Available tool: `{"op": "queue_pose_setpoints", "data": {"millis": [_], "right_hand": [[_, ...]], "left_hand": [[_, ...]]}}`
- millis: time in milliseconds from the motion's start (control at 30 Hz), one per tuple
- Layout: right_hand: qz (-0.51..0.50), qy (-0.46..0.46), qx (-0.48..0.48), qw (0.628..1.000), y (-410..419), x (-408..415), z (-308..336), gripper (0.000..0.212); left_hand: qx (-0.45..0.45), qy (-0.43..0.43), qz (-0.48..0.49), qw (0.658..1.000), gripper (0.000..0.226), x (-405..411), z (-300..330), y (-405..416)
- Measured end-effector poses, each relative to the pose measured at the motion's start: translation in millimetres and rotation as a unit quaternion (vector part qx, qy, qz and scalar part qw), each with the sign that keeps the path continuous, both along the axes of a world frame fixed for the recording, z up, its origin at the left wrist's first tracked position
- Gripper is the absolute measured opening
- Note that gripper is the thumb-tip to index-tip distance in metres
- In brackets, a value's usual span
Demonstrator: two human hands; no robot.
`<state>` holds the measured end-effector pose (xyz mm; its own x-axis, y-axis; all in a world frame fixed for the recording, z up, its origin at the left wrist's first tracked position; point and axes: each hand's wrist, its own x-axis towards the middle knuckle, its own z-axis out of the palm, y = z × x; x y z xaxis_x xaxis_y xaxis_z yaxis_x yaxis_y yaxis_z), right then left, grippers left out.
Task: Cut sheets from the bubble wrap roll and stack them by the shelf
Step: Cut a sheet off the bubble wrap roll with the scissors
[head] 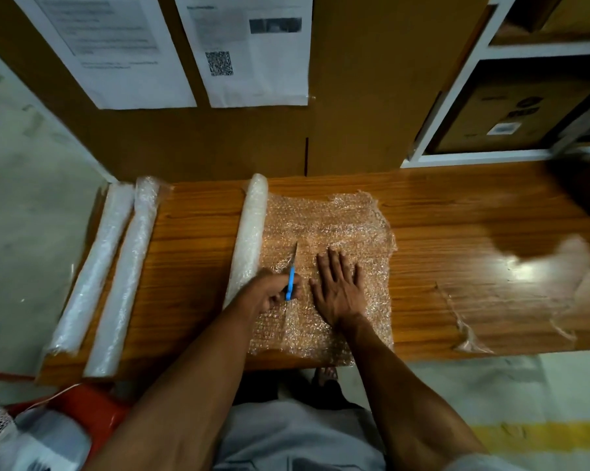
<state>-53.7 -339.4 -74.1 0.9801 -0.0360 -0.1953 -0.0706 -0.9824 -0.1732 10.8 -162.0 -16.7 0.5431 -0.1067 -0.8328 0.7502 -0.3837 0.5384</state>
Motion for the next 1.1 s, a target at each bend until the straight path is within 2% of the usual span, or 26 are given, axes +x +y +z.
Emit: {"op": "queue_pose_setpoints", "data": {"millis": [300, 400, 633, 833, 1000, 1100], "right_hand": [[0.007, -0.005, -0.001, 1.000, -3, 0, -2, 0.071], [0.004, -0.013, 0.007, 1.000, -3, -1, 0, 0.072], [0.000, -0.053, 0.031, 0.998, -8, 6, 12, 0.069], [-0.003, -0.027, 0.025, 0.999, -25, 27, 4, 0.072], [-0.008, -0.017, 0.011, 1.000, -31, 28, -5, 0.073], [-0.009, -0.021, 0.007, 1.000, -30, 27, -6, 0.073]], "left_hand": [[-0.060, 0.067, -0.029, 0.996, 0.018, 9, 19, -5], [-0.062, 0.096, -0.026, 0.993, 0.040, 14, 23, -4], [-0.044, 0.070, -0.036, 0.996, 0.046, 24, 26, -13], [-0.048, 0.021, -0.001, 0.999, 0.021, 28, 17, -21], [-0.024, -0.010, 0.026, 0.999, 0.025, 24, 9, -25], [-0.011, -0.023, 0.043, 0.999, 0.020, 24, 4, -24]]}}
